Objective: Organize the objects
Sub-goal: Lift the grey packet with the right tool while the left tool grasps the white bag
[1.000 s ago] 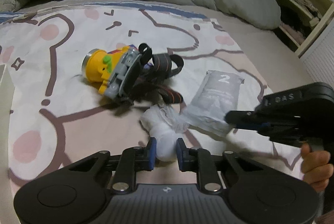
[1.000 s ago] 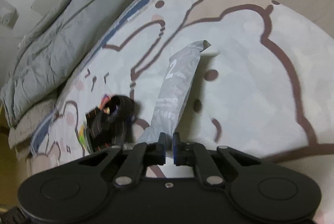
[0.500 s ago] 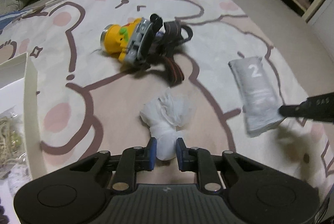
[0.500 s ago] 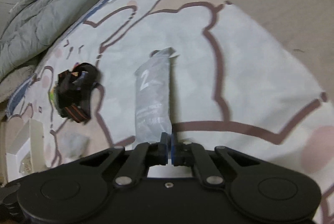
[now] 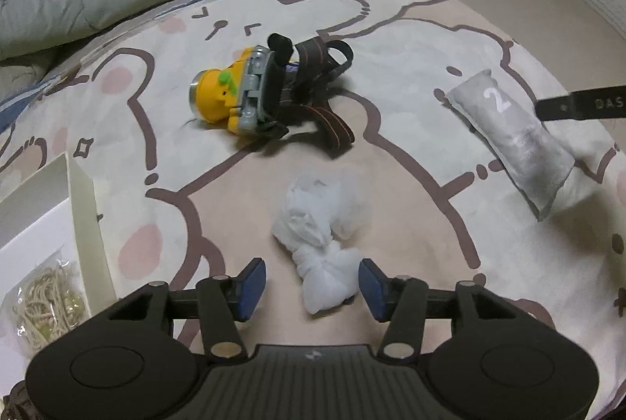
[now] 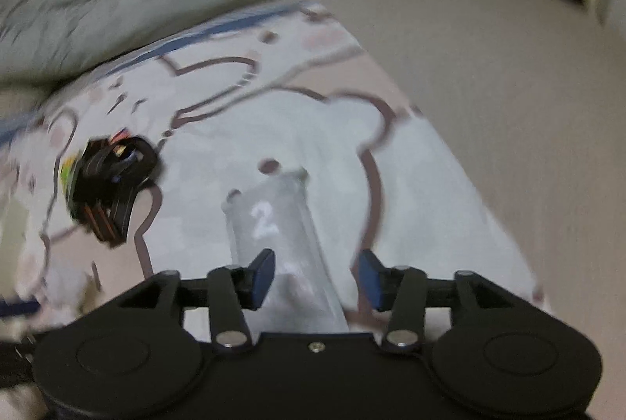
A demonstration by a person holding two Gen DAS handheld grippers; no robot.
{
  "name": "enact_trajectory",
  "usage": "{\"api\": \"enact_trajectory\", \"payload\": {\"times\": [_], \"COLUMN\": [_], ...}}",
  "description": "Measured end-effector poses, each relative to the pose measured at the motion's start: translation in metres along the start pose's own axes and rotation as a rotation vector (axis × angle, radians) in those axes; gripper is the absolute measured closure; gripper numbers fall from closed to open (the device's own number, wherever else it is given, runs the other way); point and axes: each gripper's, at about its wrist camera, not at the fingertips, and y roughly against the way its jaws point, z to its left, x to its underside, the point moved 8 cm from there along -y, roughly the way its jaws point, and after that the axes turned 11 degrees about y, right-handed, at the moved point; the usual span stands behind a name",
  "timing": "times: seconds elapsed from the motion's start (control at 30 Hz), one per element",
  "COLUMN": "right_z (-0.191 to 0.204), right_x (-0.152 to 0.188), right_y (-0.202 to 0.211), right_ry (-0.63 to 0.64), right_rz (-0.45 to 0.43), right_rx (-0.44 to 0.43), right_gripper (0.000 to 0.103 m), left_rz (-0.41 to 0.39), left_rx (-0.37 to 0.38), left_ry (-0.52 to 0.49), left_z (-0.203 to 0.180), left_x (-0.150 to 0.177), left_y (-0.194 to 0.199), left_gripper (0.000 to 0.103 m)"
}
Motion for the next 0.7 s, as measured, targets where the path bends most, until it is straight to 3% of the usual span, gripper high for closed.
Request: {"api": "enact_trajectory", "payload": {"times": [0.13, 0.37, 0.43, 0.5, 0.63, 0.7], "right_z": [0.019, 0.032, 0.035, 0.039, 0.045, 0.046], "right_x": [-0.003, 0.002, 0.006, 0.009, 0.016, 0.017], "right_y": [-0.014, -0.039, -0.043, -0.046, -0.051, -0.05], "right_ry": [0.111, 0.191, 0.207, 0.238, 0.303, 0.317], "right_rz": [0.003, 0.07, 0.086, 0.096, 0.122, 0.127], "right_rx": [-0.011, 0.002, -0.013, -0.014, -0.012, -0.017], "right_gripper": [0.034, 0.028, 0.028, 0.028, 0.032, 0.038], "left_rz": [0.022, 0.057, 0.059, 0.062, 0.076, 0.08], "left_rx": [0.009, 0.006, 0.008, 0.008, 0.021, 0.027], "left_ry": [0.035, 0.111, 0.131, 0.158, 0.206, 0.213], "left_z": [-0.003, -0.005, -0.003, 0.0, 0.007, 0.008], "left_x": [-0.001, -0.003, -0.004, -0.005, -0.006, -0.006], "left_y": [-0.009, -0.024, -0.025, -0.026, -0.029, -0.029], "left_gripper": [0.05, 0.051, 0.053, 0.064, 0.069, 0.07]}}
